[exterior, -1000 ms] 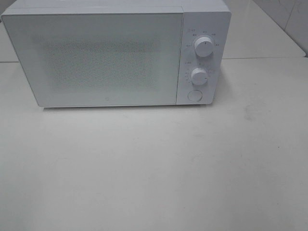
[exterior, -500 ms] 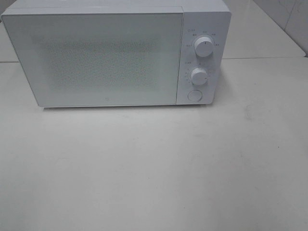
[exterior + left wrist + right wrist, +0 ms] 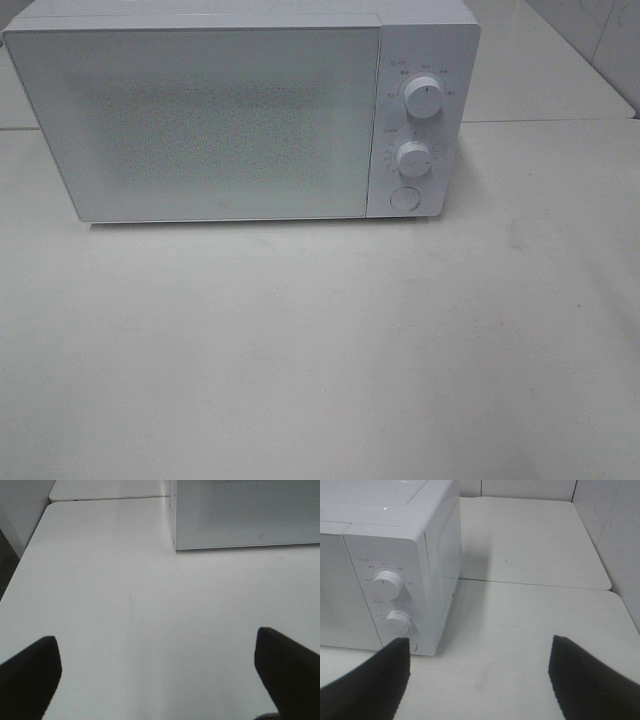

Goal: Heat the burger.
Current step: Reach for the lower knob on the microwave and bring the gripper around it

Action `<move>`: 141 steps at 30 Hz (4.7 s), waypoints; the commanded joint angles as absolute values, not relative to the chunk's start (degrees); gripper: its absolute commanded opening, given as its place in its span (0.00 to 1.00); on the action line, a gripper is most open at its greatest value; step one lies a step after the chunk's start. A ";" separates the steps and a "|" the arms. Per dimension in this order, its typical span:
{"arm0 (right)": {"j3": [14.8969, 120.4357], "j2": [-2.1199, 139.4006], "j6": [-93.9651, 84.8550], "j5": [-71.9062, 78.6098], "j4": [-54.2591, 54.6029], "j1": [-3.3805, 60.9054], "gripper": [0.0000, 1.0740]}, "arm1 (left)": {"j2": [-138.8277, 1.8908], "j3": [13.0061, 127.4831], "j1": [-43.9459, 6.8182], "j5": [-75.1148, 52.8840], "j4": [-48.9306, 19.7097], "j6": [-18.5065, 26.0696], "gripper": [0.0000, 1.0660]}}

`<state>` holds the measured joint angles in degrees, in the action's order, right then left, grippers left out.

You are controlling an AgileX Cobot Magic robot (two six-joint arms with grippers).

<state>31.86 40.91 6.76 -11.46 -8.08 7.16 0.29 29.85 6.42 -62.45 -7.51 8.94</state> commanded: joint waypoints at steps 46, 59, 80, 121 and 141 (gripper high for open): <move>12.49 86.97 -10.54 77.46 26.07 25.78 0.70 | 1.72 29.74 6.42 -61.48 -7.28 8.65 0.92; 16.10 95.51 -11.69 80.21 41.31 39.25 0.70 | 1.72 29.74 6.42 -61.48 -7.28 8.65 0.92; 27.27 105.42 -20.11 80.10 55.86 50.99 0.70 | 1.72 29.74 6.42 -61.48 -7.28 8.65 0.92; 36.90 111.73 -18.85 80.16 52.83 44.92 0.73 | 1.72 29.74 6.42 -61.48 -7.33 8.65 0.92; 47.33 118.83 -18.85 80.33 49.85 39.30 0.71 | 1.72 29.74 6.42 -61.48 -7.33 8.65 0.92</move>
<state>46.58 118.60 -18.51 69.27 50.36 39.53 0.29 29.85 6.42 -62.45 -7.16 8.94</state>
